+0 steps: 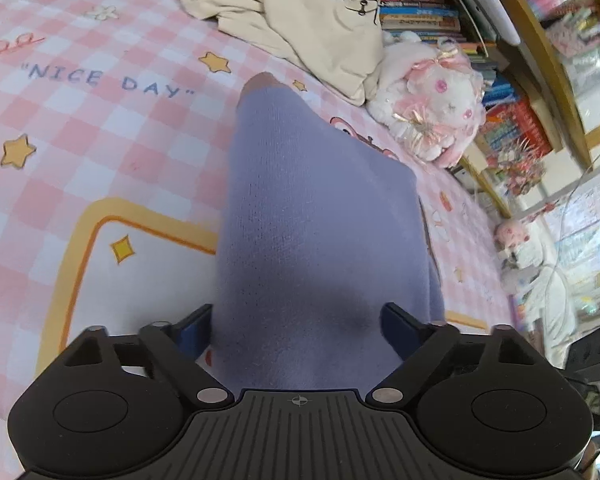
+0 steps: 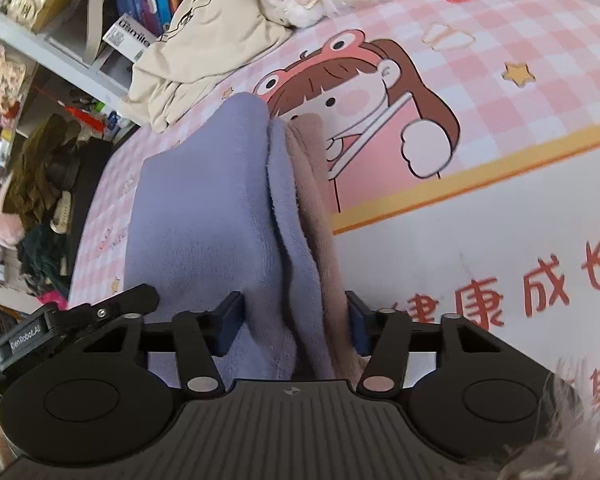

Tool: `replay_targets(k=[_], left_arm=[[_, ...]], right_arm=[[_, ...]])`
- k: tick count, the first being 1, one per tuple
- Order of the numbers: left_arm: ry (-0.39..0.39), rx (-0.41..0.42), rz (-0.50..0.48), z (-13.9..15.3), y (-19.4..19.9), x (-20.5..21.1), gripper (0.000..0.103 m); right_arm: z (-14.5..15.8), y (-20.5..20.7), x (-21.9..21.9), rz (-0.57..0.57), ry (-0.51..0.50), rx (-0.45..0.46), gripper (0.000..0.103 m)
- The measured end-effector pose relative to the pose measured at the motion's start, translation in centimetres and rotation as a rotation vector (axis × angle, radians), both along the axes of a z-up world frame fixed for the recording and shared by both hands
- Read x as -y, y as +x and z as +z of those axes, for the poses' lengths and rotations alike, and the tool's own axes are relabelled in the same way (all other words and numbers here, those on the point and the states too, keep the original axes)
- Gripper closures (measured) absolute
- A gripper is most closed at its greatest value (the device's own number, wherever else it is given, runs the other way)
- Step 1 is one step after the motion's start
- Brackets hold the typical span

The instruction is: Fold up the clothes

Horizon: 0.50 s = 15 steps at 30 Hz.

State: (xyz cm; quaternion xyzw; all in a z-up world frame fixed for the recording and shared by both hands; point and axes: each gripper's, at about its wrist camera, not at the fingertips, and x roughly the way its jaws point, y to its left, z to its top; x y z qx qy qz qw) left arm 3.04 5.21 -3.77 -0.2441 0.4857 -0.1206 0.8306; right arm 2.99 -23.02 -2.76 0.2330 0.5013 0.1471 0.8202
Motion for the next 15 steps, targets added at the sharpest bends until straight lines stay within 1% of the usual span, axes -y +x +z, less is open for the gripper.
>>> replay_targets(k=[1, 2, 3, 5, 7, 8, 9, 10, 11, 12, 13, 15], left_arm=[[0.032, 0.009, -0.011, 0.2, 0.0, 0.3, 0.031], [0.064, 0.026, -0.027, 0.4, -0.1, 0.7, 0.033], [0.094, 0.046, -0.039, 0.7, -0.4, 1.0, 0.037], [0.157, 0.085, -0.065, 1.4, -0.9, 1.6, 0.038], [0.172, 0.087, -0.078, 1.5, -0.9, 1.5, 0.037], [0.148, 0.066, -0.074, 1.2, -0.8, 1.1, 0.035], [0.119, 0.046, -0.067, 0.9, -0.6, 0.7, 0.032], [0.085, 0.027, -0.055, 0.6, -0.4, 0.2, 0.031], [0.053, 0.014, -0.045, 0.3, -0.4, -0.3, 0.031], [0.024, 0.003, -0.035, 0.1, -0.3, -0.7, 0.031], [-0.003, -0.005, -0.026, -0.2, -0.3, -1.1, 0.029], [-0.035, -0.011, -0.014, -0.5, -0.1, -1.4, 0.029]], right_arm=[[0.2, -0.1, -0.4, 0.017, -0.024, 0.018, 0.067], [0.7, -0.3, -0.9, 0.047, -0.061, 0.049, 0.071], [1.2, -0.6, -1.4, 0.078, -0.095, 0.081, 0.072], [2.1, -1.3, -2.3, 0.142, -0.150, 0.134, 0.073], [2.1, -1.5, -2.3, 0.165, -0.150, 0.125, 0.073], [1.9, -1.4, -2.1, 0.164, -0.141, 0.109, 0.073], [1.6, -1.2, -1.7, 0.152, -0.125, 0.087, 0.069], [1.3, -1.0, -1.4, 0.138, -0.112, 0.066, 0.066], [1.0, -0.8, -1.0, 0.121, -0.101, 0.043, 0.058], [0.8, -0.6, -0.8, 0.110, -0.088, 0.028, 0.055], [0.6, -0.4, -0.5, 0.101, -0.074, 0.016, 0.049], [0.2, -0.1, -0.1, 0.084, -0.044, -0.004, 0.043]])
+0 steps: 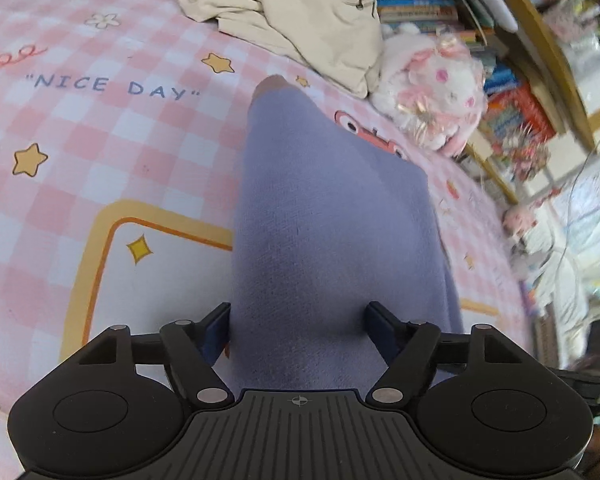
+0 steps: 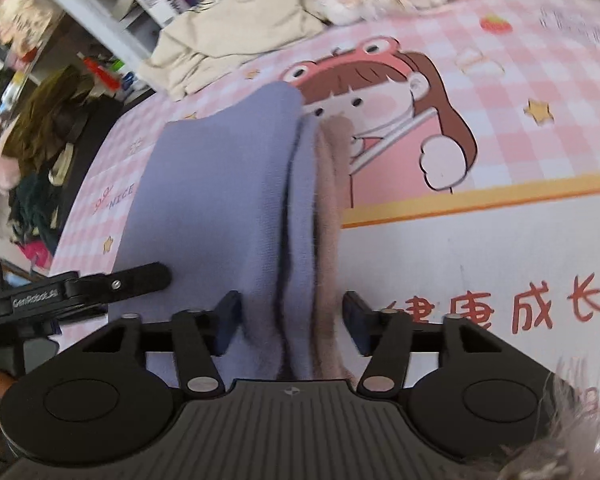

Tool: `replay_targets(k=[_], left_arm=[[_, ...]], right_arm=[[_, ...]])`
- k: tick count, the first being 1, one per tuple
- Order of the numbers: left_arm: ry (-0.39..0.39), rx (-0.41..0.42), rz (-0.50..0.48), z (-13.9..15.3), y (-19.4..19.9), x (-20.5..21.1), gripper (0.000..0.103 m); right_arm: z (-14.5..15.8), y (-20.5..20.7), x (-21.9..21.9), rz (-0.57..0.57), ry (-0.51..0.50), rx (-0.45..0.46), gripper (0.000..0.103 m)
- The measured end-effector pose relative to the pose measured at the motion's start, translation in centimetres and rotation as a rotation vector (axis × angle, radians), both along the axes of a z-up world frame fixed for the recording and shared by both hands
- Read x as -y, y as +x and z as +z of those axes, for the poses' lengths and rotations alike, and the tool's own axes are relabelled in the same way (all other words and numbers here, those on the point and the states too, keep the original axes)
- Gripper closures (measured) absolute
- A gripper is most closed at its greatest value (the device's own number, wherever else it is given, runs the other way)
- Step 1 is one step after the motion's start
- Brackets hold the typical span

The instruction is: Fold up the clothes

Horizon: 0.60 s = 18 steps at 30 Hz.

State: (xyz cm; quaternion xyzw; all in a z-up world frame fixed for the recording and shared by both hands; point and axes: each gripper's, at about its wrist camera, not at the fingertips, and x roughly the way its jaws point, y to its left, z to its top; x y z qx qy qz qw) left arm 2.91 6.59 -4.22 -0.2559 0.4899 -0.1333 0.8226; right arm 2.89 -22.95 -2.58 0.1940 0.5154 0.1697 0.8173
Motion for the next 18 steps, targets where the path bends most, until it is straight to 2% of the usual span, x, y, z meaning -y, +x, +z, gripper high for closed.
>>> replay_targets(k=[4, 5, 6, 7, 9, 11, 13, 16, 18], left_arm=[[-0.041, -0.009, 0.023, -0.3, 0.4, -0.3, 0.030], [-0.041, -0.011, 0.027, -0.3, 0.5, -0.1, 0.030], [-0.030, -0.012, 0.024, -0.3, 0.6, 0.1, 0.032], [-0.001, -0.003, 0.012, 0.0, 0.5, 0.6, 0.034], [0.088, 0.038, -0.020, 0.9, 0.0, 1.9, 0.039], [0.163, 0.084, -0.055, 1.8, -0.8, 3.1, 0.042], [0.201, 0.110, -0.086, 2.3, -1.2, 3.9, 0.042], [0.166, 0.060, -0.085, 1.6, -0.8, 3.1, 0.035], [0.108, 0.029, -0.060, 0.9, -0.7, 2.0, 0.034]], right_arm=[[-0.3, 0.6, 0.3, -0.017, 0.050, -0.016, 0.042], [-0.4, 0.7, 0.2, -0.009, 0.052, -0.018, 0.048], [-0.4, 0.8, 0.0, 0.001, 0.053, -0.020, 0.063], [-0.5, 0.9, -0.2, 0.010, 0.054, -0.023, 0.063], [0.1, 0.5, -0.6, 0.027, 0.027, 0.014, 0.071], [1.2, -0.2, -1.2, 0.063, -0.041, 0.099, 0.073], [1.9, -0.8, -1.6, 0.097, -0.095, 0.159, 0.073], [1.0, -0.4, -0.7, 0.076, -0.055, 0.108, 0.072], [0.4, -0.3, -0.1, 0.053, -0.017, 0.071, 0.066]])
